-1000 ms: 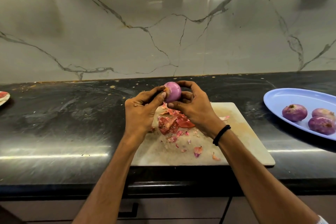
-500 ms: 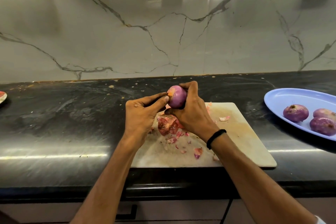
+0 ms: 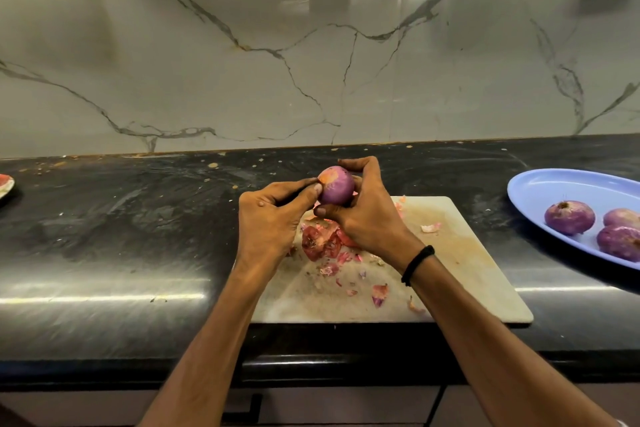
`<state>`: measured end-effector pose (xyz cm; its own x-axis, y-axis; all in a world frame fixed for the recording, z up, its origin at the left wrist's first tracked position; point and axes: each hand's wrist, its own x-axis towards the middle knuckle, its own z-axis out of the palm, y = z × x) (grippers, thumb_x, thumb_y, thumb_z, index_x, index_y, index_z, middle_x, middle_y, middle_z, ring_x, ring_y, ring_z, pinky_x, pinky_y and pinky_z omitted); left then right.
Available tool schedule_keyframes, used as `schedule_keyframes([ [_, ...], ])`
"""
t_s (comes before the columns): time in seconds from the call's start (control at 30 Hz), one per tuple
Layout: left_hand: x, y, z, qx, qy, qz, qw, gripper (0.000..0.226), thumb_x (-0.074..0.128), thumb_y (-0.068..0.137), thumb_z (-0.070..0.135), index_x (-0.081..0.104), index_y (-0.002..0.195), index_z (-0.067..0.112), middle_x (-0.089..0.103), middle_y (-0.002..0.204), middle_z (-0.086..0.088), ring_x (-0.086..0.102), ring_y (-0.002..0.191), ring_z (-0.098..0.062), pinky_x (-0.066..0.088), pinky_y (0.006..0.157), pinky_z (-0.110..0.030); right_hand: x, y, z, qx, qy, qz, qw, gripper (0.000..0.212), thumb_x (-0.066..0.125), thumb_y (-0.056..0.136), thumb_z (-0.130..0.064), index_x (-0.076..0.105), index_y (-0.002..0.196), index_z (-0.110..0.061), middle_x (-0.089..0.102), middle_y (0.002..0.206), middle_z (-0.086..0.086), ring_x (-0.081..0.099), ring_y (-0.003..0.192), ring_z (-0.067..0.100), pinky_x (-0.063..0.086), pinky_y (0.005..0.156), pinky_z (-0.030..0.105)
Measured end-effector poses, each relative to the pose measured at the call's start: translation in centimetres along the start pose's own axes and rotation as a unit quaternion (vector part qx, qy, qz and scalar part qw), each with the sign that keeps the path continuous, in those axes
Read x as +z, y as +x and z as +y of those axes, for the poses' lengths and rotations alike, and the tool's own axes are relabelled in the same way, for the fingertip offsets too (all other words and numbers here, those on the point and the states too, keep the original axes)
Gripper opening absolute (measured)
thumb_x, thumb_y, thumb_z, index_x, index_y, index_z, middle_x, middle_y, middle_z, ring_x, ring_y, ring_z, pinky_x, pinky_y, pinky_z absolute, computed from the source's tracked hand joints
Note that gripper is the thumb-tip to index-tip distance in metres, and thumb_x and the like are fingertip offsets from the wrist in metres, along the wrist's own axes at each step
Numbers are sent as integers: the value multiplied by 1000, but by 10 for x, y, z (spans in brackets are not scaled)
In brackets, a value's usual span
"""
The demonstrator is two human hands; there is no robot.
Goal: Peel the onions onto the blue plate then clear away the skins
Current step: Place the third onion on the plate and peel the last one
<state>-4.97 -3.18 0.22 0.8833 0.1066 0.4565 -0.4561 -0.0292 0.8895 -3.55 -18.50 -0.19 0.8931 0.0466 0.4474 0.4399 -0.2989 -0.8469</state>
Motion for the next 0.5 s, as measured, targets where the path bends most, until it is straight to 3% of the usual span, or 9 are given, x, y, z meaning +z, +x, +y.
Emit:
schedule_keyframes([
  [0.13, 1, -1, 1, 6, 16, 3, 1000, 23, 79, 81, 12, 77, 103, 8, 77, 95, -2, 74, 91, -15, 61, 82, -32, 0, -1, 0, -23, -28, 1, 999, 80, 87, 73, -12, 40, 136, -19, 51, 130, -1, 59, 111, 13, 53, 91, 17],
  [0.23, 1, -1, 1, 6, 26, 12, 1000, 24, 81, 79, 14, 78, 102, 9, 77, 94, 0, 74, 90, -13, 60, 82, -31, -1, -2, -1, -35, -66, -7, 997, 83, 87, 73, -15, 42, 144, -18, 53, 130, -2, 58, 111, 12, 53, 94, 20],
  [0.5, 3, -1, 2, -40, 2, 26, 999, 24, 84, 75, 11, 78, 98, 6, 76, 93, -5, 75, 86, -16, 60, 77, -26, -1, -3, -1, -54, -91, -11, 994, 77, 87, 73, -13, 47, 139, -13, 56, 128, 0, 58, 109, 11, 53, 93, 18],
])
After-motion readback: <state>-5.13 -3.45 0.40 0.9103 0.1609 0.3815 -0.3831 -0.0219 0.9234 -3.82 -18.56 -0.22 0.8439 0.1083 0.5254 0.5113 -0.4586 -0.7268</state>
